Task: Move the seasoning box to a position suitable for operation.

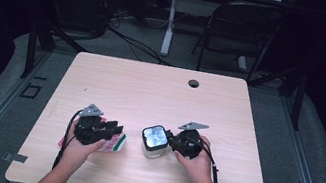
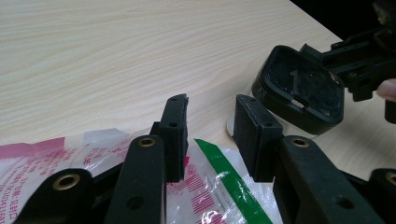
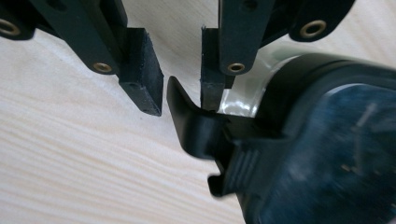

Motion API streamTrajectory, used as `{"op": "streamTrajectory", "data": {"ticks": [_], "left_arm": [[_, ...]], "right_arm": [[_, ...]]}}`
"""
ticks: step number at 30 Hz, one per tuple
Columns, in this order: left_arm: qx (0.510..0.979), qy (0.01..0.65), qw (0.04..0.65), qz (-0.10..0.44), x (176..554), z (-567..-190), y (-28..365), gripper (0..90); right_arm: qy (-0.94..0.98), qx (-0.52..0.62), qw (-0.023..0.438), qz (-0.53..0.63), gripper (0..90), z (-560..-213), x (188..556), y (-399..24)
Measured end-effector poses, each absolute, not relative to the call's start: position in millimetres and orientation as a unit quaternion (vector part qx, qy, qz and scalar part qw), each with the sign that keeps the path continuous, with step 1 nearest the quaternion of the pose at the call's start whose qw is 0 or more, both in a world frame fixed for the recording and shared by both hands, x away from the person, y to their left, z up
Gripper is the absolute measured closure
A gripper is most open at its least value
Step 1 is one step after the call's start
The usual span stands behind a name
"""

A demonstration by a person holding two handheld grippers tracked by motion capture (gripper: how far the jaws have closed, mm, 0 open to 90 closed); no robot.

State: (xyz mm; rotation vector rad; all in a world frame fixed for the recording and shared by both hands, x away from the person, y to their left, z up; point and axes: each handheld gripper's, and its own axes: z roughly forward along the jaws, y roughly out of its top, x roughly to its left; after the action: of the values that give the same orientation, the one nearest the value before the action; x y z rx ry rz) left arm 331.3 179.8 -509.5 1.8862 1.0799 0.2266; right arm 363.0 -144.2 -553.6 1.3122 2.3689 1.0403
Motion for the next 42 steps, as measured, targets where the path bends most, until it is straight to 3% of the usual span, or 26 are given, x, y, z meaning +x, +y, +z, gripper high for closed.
{"op": "streamTrajectory", "data": {"ticks": [8, 14, 35, 42], "left_arm": [[0.768, 0.440, 0.455, 0.101, 324.3, -508.5, 182.8, 65.4], [0.768, 0.439, 0.455, 0.105, 323.0, -507.9, 182.8, 65.3], [0.782, 0.413, 0.452, 0.112, 326.5, -503.3, 173.2, 65.1], [0.783, 0.412, 0.452, 0.113, 327.2, -501.8, 176.0, 65.1]], "right_arm": [[0.820, 0.448, 0.127, 0.333, 78.6, -564.8, 369.6, -135.9], [0.825, 0.443, 0.132, 0.325, 79.8, -564.3, 369.1, -135.1], [0.838, 0.437, 0.133, 0.300, 78.3, -559.9, 321.6, -125.2], [0.838, 0.443, 0.097, 0.302, 74.5, -557.7, 314.3, -124.7]]}}
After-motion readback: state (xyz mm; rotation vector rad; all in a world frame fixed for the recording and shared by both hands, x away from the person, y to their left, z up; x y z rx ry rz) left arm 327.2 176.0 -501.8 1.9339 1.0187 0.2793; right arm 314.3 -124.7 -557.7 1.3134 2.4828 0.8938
